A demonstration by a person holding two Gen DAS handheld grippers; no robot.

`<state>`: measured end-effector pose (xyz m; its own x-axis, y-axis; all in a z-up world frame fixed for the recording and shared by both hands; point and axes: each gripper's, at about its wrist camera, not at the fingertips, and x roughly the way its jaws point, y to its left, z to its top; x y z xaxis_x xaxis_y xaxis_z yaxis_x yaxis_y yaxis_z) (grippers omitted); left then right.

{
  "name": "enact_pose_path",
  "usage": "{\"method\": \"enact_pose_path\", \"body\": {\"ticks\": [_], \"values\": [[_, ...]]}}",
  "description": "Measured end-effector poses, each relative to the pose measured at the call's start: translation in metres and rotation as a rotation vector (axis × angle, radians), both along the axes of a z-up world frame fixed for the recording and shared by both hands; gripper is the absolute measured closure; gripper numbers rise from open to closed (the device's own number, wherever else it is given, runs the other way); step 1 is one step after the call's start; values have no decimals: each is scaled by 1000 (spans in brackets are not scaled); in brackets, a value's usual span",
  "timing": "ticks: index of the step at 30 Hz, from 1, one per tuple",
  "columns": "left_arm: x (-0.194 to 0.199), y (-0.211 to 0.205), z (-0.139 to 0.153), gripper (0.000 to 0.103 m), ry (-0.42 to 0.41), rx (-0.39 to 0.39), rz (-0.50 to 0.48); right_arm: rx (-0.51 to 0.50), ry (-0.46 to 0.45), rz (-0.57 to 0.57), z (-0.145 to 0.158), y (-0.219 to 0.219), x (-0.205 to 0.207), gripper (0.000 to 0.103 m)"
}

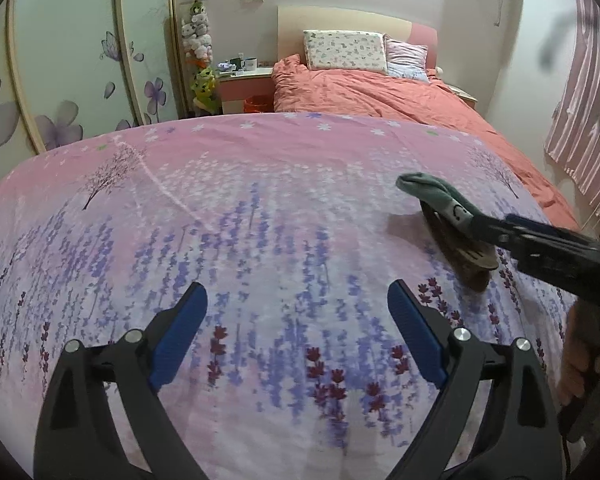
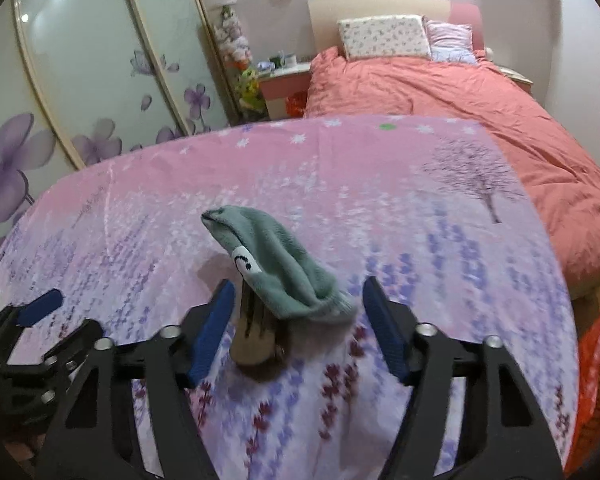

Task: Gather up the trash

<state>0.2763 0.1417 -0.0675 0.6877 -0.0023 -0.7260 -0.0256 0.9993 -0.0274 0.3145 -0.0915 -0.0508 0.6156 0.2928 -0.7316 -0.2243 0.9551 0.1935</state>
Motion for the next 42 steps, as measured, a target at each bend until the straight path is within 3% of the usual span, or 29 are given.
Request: {"method": "enact_pose_path", "body": {"ticks": [2,4,6,12,16,22,28,29,32,34,42], "values": [[1,2,-1,11,1,-6,-4,6,29,-1,-4,0,4,64],[2,-1,-3,11,3,-8,-9,41,31,1,-5,-4,3,89],[5,-6,-4,11,6,-17,-16,44,12,-20,0,-10,-1,94],[10,-35,-2,6,-26,-30,-51,3,-50,-149,12,-44,-26,94],[21,-66,0,4,-22,-48,-111,-66,-29,-227,5,-66,-46,95],[50,-107,-5,5,29,-80,-147,-43,-6,-237,-3,-82,-59,95],[81,-130,-22,31,104,-47,-122,-18,-1,-231,-5,-91,-65,94],[84,-131,-25,40,114,-37,-119,-10,2,-231,-5,-93,-64,94],[85,-131,-25,53,102,-20,-122,-1,4,-229,-5,-94,-65,94],[81,-125,-25,72,103,-53,-144,5,7,-227,-5,-94,-66,94],[48,-84,-26,75,112,-67,-185,44,15,-202,-1,-83,-73,94]]}}
